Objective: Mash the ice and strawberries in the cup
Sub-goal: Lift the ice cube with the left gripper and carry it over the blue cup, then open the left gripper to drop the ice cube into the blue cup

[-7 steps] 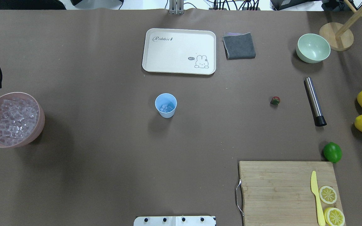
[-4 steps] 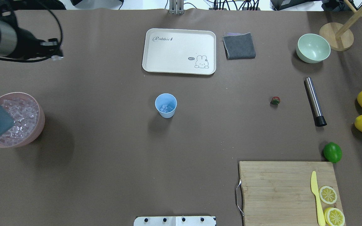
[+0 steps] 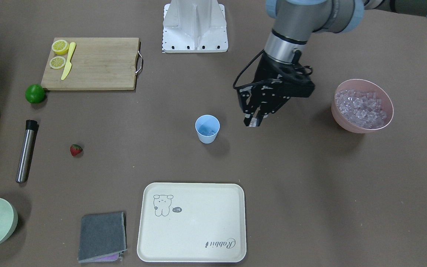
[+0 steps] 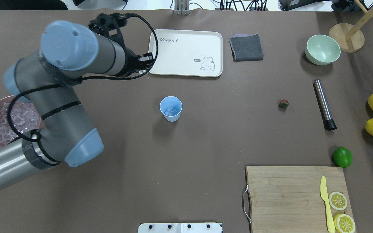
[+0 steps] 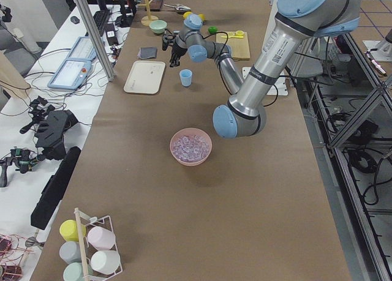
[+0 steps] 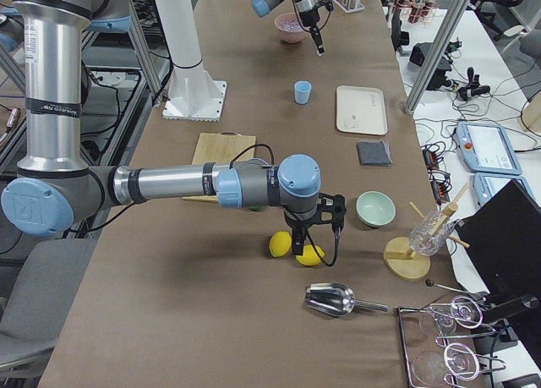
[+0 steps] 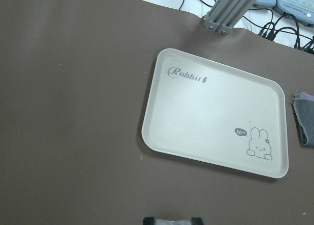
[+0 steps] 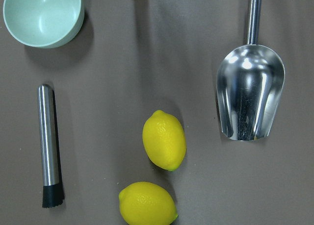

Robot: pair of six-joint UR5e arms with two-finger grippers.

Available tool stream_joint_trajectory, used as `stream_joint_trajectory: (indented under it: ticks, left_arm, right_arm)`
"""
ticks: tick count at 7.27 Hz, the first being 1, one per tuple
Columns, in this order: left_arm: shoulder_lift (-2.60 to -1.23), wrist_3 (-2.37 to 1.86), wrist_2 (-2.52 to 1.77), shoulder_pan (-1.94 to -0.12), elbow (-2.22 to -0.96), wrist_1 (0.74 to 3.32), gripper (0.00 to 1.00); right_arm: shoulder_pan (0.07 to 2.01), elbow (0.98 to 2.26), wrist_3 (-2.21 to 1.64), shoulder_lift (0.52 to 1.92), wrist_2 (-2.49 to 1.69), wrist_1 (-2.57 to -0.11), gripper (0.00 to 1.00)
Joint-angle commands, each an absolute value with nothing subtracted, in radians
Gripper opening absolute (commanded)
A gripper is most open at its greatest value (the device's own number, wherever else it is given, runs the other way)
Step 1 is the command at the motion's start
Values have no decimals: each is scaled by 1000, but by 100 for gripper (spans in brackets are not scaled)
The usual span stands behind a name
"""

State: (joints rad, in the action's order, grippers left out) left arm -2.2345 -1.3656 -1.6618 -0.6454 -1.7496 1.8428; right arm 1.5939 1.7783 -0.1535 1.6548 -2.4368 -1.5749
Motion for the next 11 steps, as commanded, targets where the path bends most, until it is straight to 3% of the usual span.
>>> stream_joint_trajectory:
  ticks: [1, 8, 9, 10, 11]
  left_arm:
    - [-2278, -1378, -1583, -563, -1594, 1994, 0]
    - [-2260, -1368, -1566, -508, -1605, 1983, 0]
    - [-2257, -1368, -1566, -506, -1603, 1983, 11]
    - [-2252, -1368, -1565, -503, -1606, 1983, 98]
    - [-2253, -1370, -1563, -502, -1611, 1983, 98]
  right_arm:
    - [1594, 1778, -150, 1657, -2437, -1575, 100]
    - [1588, 1773, -156, 1655, -2437, -1575, 100]
    - [1588, 1773, -155, 1655, -2437, -1575, 100]
    - [1588, 1773, -155, 1655, -2439, -1575, 100]
    - [1588, 1773, -150, 1655, -2438, -1575, 100]
